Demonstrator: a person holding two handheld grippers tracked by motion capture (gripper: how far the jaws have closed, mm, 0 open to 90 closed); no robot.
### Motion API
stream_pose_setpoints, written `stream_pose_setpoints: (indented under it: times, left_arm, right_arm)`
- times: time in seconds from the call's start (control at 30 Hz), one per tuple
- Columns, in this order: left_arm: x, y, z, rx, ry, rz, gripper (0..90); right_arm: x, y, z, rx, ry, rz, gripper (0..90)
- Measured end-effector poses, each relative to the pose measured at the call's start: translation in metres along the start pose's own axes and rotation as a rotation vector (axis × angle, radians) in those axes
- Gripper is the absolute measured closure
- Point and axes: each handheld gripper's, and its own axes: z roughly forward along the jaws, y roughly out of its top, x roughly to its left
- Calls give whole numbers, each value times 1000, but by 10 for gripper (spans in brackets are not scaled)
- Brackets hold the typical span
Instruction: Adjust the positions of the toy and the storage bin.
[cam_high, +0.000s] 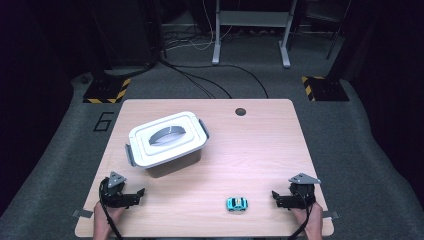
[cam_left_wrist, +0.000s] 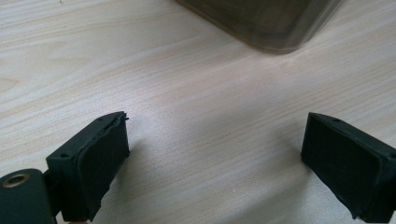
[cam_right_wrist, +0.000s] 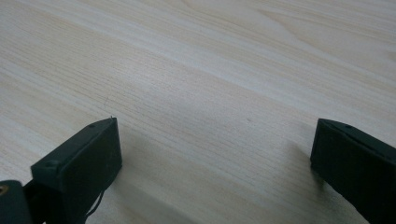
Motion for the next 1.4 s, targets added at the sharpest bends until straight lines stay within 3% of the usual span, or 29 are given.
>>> stream_pose_setpoints:
  times: [0.6,0.7,0.87,1.07,1.1,1.4]
  left_arm:
    - [0,0,0,-1,3,4,71]
    - [0,0,0,0,3,6,71]
    - [0,0,0,-1,3,5,72]
    - [0,0,0,-1,3,5,72]
    - [0,0,0,-1,3,5,72]
    - [0,0,0,-1,3,5,71]
  right_arm:
    - [4,0,-2,0,-17,-17,16]
    - [8,0,-4,-7,1,-7,12]
    - [25,4,-11,-17,30,28,0]
    - [42,9,-15,-16,65,30,0]
    - [51,12,-16,-24,87,9,0]
    - [82,23,-17,-33,163,-52,0]
